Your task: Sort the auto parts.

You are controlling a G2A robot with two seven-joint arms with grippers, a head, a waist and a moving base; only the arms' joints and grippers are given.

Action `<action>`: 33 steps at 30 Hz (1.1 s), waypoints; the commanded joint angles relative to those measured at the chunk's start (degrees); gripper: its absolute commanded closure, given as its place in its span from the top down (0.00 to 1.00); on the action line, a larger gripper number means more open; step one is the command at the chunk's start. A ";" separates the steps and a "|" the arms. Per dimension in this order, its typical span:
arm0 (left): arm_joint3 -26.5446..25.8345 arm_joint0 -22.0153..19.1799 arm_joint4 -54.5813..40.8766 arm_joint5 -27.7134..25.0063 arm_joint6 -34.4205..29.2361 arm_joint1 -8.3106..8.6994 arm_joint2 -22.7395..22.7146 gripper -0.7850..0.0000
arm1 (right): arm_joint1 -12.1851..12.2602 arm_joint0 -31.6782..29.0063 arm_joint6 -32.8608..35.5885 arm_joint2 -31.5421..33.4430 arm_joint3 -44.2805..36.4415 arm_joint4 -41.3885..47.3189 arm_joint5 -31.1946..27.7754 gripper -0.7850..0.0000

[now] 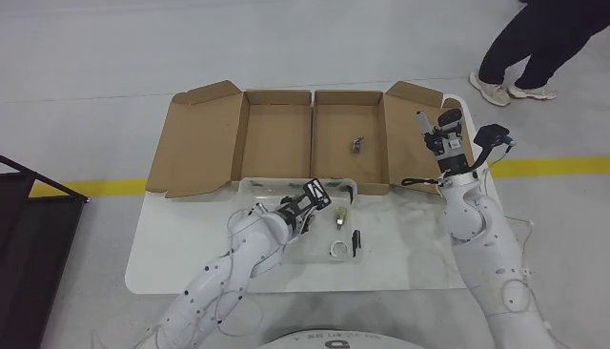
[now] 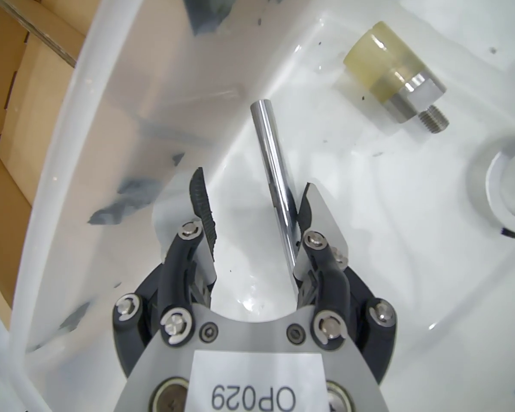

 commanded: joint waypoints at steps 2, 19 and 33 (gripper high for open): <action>-0.29 0.49 -0.73 -0.45 0.09 0.10 -0.43 0.48 | 0.00 0.00 0.00 0.00 0.00 0.00 -0.01 1.00; 0.26 1.50 -2.05 -0.98 0.27 0.36 -1.53 0.36 | 0.00 0.00 0.00 0.00 0.00 0.00 -0.01 1.00; -1.85 1.10 -4.39 -4.80 0.84 0.83 -3.35 0.00 | 0.00 0.00 0.00 0.00 0.00 0.00 -0.01 1.00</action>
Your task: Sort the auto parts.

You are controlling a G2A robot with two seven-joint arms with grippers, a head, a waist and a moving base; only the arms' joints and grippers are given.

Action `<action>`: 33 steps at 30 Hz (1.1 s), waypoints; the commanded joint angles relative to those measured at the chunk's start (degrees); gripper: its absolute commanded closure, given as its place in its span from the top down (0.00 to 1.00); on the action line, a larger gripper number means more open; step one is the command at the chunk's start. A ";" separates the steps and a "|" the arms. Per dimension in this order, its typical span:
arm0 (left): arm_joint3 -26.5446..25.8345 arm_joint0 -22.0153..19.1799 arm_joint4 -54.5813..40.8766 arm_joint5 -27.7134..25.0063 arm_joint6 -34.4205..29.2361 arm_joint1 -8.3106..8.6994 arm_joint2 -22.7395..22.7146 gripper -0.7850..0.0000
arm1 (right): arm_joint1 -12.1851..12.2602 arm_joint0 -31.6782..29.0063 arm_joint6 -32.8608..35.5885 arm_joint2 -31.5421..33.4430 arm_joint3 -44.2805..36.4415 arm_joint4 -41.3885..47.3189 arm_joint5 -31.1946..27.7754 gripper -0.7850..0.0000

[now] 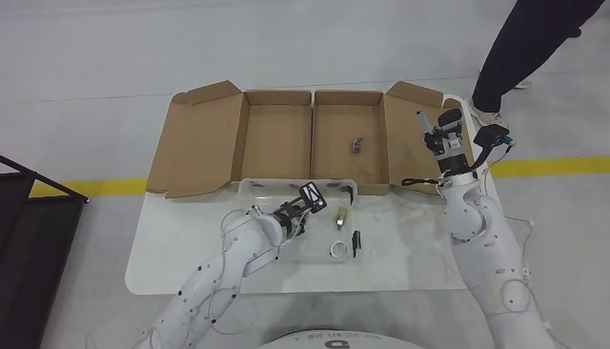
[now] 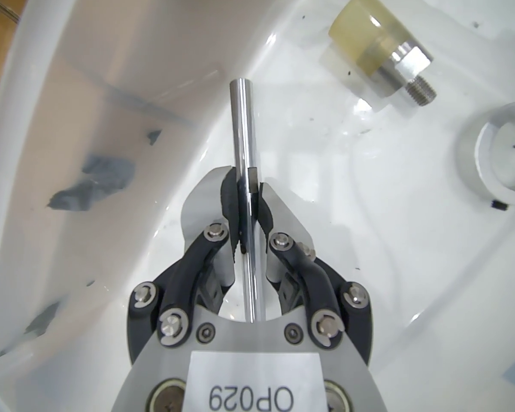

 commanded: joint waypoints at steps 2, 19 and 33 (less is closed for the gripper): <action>-3.08 0.72 -0.41 -1.19 0.22 0.42 -1.51 0.00 | 0.00 0.00 0.00 0.00 0.00 0.00 -0.01 1.00; -11.69 7.62 -5.52 -0.34 6.31 2.17 -9.13 0.00 | 0.00 0.00 0.00 0.00 0.00 0.00 -0.01 1.00; -12.02 7.04 -41.60 -3.89 -0.38 2.66 -16.53 0.00 | 0.00 0.00 0.00 0.00 0.00 0.00 -0.01 1.00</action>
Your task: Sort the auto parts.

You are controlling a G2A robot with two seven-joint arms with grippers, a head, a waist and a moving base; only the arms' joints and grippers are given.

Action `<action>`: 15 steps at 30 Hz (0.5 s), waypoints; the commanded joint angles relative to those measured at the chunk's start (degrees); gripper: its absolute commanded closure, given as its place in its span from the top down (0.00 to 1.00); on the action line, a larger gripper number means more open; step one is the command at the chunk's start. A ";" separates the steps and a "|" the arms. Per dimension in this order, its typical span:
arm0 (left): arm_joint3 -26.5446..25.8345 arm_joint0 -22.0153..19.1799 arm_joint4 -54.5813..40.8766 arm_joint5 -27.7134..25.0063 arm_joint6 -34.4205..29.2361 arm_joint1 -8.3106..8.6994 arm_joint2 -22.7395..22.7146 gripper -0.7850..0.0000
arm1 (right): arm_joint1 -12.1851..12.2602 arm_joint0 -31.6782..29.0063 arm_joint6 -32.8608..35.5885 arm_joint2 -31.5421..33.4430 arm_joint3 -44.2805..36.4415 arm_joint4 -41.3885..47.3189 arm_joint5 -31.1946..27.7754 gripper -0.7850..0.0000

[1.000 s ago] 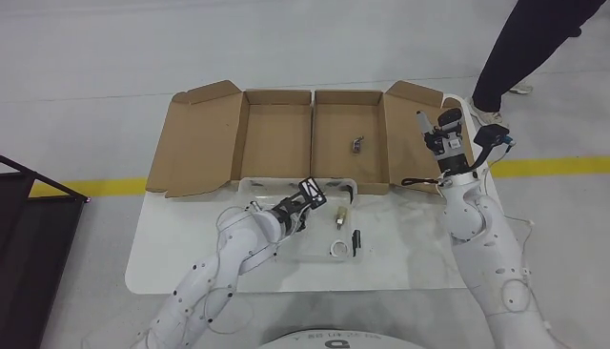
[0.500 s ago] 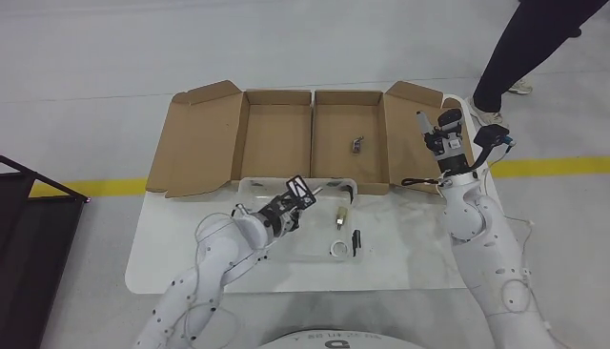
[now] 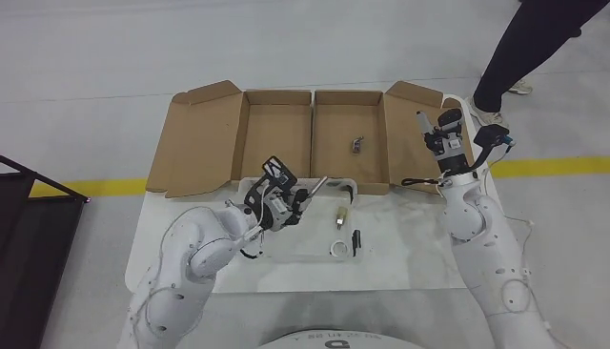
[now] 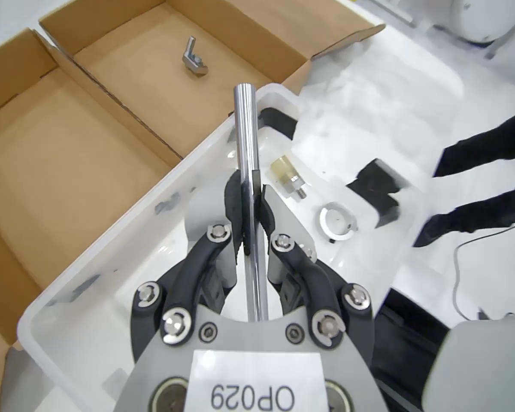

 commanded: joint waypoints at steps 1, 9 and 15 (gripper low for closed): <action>0.91 -0.90 -9.02 0.03 -2.16 0.11 -1.25 0.00 | 0.00 0.00 0.00 0.00 0.00 0.00 -0.01 1.00; 3.45 -3.61 -21.12 3.46 -4.56 0.37 -2.67 0.00 | 0.00 0.00 0.00 0.00 0.00 0.00 -0.01 1.00; 3.30 -3.76 -19.96 3.68 -4.06 0.42 -2.82 0.00 | 0.00 0.00 0.00 0.00 0.00 0.00 -0.01 1.00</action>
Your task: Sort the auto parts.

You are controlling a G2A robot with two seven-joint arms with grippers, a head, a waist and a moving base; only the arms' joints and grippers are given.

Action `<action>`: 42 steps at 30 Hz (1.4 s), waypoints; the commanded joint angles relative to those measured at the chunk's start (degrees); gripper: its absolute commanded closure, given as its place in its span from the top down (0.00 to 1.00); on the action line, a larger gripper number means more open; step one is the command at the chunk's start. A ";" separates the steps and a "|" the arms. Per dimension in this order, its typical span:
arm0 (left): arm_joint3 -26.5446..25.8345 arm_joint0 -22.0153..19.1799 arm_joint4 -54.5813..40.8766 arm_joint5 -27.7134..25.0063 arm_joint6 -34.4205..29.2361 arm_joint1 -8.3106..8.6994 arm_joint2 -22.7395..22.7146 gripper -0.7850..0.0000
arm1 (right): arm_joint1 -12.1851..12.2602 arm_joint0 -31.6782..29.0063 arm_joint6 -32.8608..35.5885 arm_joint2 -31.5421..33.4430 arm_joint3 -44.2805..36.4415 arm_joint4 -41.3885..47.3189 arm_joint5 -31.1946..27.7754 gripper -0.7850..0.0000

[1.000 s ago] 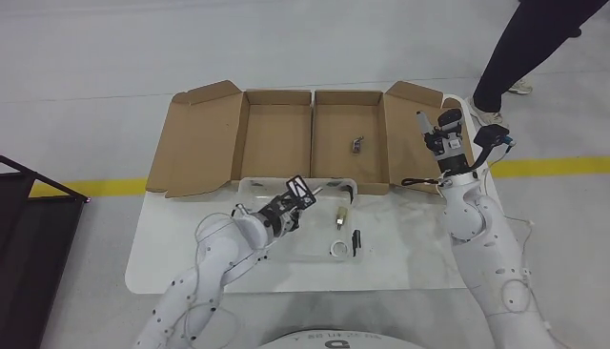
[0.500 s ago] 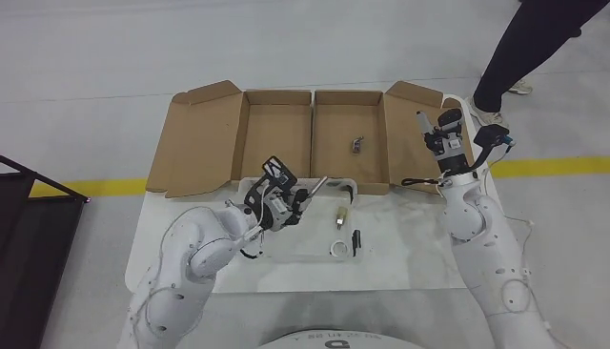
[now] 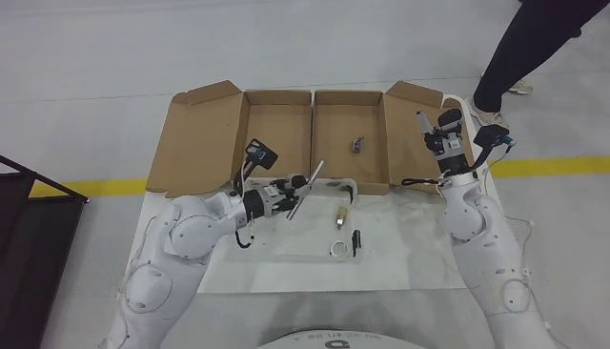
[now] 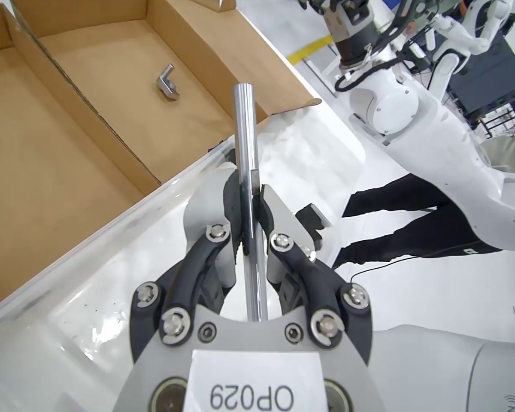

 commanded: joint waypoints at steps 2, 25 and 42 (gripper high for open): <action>0.01 0.01 -0.04 -0.01 -0.02 0.00 0.01 0.00 | 0.00 0.00 0.00 0.00 0.00 0.00 -0.01 1.00; 16.11 -7.31 -61.46 7.16 -23.80 0.77 -3.11 0.00 | 0.00 0.00 0.00 0.00 0.00 0.00 -0.01 1.00; 19.58 -9.38 -71.84 7.59 -26.87 0.98 -4.60 0.00 | 0.00 0.00 0.00 0.00 0.00 0.00 -0.01 1.00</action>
